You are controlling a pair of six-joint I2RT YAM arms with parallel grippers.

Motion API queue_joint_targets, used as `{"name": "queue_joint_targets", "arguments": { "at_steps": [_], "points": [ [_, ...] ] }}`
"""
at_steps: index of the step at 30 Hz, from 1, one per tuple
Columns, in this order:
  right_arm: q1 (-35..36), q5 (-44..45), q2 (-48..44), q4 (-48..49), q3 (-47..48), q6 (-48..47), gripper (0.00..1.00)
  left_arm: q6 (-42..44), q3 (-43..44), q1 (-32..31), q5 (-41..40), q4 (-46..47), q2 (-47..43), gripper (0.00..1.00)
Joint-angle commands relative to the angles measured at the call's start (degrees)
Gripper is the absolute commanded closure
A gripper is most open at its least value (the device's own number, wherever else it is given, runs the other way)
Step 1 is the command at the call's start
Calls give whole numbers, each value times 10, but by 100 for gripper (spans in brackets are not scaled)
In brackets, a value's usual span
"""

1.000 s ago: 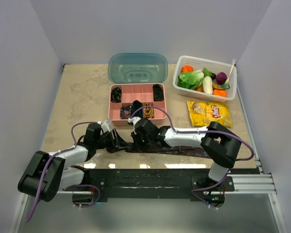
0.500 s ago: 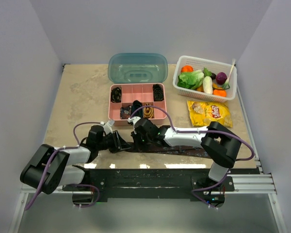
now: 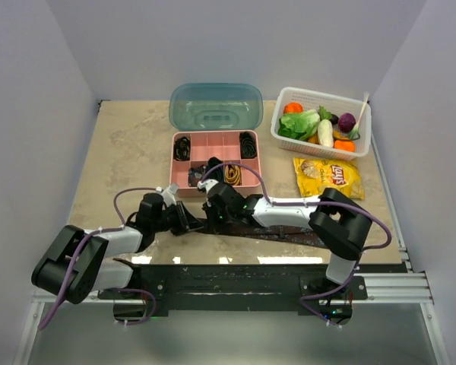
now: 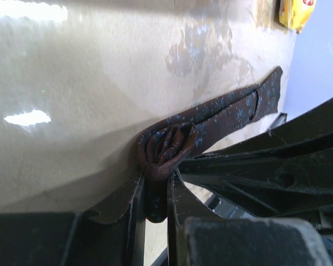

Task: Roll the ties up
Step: Roll the tie at the center of the board.

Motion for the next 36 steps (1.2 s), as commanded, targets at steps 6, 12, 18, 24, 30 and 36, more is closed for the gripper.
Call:
{"name": "queue_joint_targets", "arguments": {
  "at_steps": [6,12,18,24,30,36],
  "points": [
    [2,52,40,-17,99,-28,100,63,77,11,-43,-91,-27,100],
    [1,71,12,-36,115,-32,100,125,131,15,-72,-200,-30,100],
    [1,113,-2,-61,115,-39,100,171,179,16,-92,-296,-22,100],
    [1,129,4,-70,121,-42,100,191,201,15,-90,-330,-2,100],
    [1,123,25,-74,130,-45,100,202,208,15,-90,-350,4,100],
    [1,118,33,-87,114,-40,100,197,211,15,-94,-354,-3,100]
  ]
}}
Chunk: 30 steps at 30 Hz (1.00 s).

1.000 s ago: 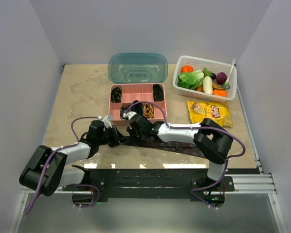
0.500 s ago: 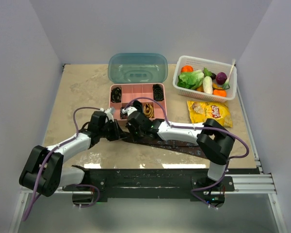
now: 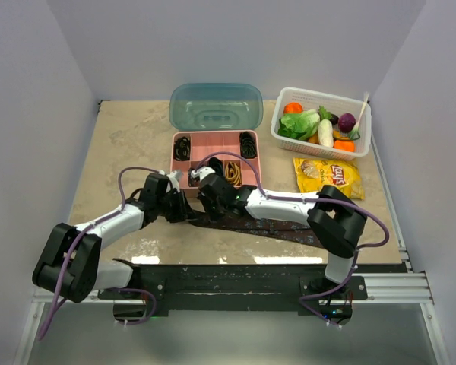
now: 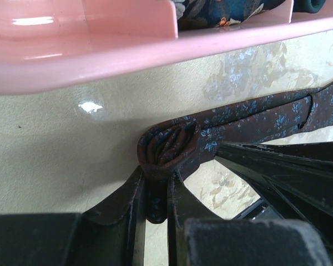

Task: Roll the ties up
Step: Roll the tie at the center of the board.

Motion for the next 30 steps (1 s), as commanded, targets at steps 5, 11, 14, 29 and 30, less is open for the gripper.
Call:
{"name": "queue_joint_targets", "arguments": {
  "at_steps": [5,11,14,29,30],
  "points": [
    [3,10,1,-17,-37,-1,100,18,24,1,-5,-16,-7,100],
    [3,19,19,-27,-72,4,100,18,28,2,1,-19,-7,100],
    [3,42,34,-38,-72,4,100,15,27,2,11,-19,-12,100],
    [0,56,23,-42,-57,-30,100,37,45,6,-2,-82,-22,100],
    [0,51,9,-37,-58,-32,100,37,44,6,-3,-81,-17,100]
  ]
}}
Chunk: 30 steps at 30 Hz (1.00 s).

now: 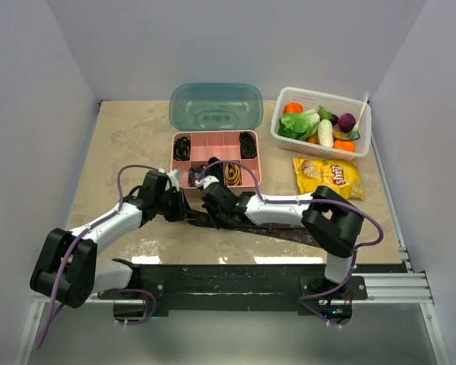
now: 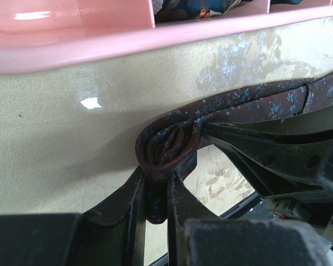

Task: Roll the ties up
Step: Roll the tie at the center of the board.

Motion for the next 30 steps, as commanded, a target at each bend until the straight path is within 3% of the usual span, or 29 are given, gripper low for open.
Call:
{"name": "queue_joint_targets", "arguments": {
  "at_steps": [1,8,30],
  "points": [
    [-5,9,-14,-25,-12,-34,100,23,22,5,-7,-22,7,100],
    [-4,-49,-50,32,0,-31,100,32,40,5,-35,-40,-1,100],
    [-3,-103,40,99,56,-6,100,30,69,-18,-40,-61,-8,100]
  ]
}}
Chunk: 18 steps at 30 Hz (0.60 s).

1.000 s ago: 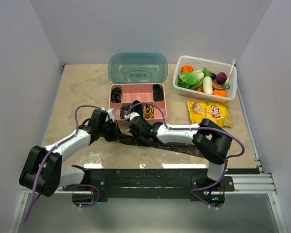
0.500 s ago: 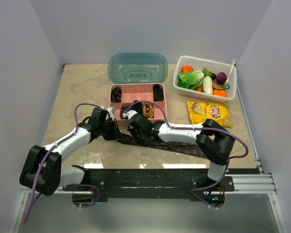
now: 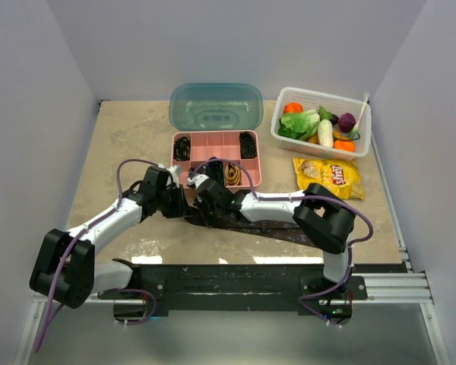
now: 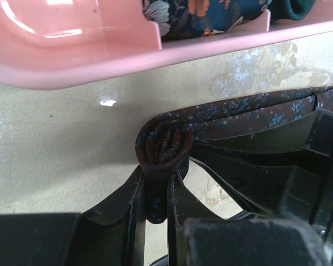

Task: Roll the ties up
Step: Roll the tie at the center of the board.

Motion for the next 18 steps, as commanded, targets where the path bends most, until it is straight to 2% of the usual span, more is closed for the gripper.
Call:
{"name": "queue_joint_targets", "arguments": {
  "at_steps": [1,7,18],
  "points": [
    [0,-17,8,35,28,13,100,3,26,-13,12,6,-7,100],
    [0,-34,15,33,44,15,100,-8,34,-35,2,12,1,100],
    [-4,13,-41,5,28,10,100,16,91,-37,-109,-96,-4,100]
  ]
}}
